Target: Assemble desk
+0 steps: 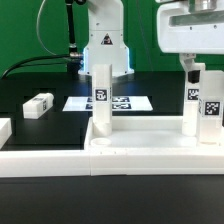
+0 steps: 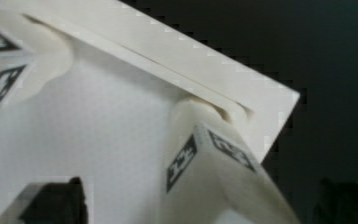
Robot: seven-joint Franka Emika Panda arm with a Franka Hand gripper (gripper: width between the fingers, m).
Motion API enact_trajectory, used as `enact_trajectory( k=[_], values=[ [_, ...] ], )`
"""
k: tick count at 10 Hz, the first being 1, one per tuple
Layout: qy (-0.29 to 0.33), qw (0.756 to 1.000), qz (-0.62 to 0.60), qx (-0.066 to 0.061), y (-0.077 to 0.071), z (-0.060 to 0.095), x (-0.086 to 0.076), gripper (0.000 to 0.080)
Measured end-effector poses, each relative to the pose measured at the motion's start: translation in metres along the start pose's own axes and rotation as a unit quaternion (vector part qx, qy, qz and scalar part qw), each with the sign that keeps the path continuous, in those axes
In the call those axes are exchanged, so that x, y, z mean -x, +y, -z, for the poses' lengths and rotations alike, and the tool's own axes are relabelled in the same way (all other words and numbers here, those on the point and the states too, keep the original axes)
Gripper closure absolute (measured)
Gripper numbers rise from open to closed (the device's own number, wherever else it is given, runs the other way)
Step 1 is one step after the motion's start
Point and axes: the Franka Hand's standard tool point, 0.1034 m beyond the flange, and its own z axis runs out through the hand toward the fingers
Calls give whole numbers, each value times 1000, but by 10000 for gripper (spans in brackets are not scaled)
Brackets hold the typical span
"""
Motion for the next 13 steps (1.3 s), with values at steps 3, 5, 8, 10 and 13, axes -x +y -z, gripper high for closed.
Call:
enact_trajectory(
  k=[3, 5, 8, 10, 13],
  values=[
    [9, 991, 132, 10, 2, 0, -5, 150],
    [24, 941, 337, 27, -4, 1, -11, 150],
    [31, 921, 387, 23, -5, 1, -15, 150],
    [32, 927, 372, 23, -5, 1, -15, 188],
    [33, 949, 312, 21, -5, 0, -16, 511]
  ],
)
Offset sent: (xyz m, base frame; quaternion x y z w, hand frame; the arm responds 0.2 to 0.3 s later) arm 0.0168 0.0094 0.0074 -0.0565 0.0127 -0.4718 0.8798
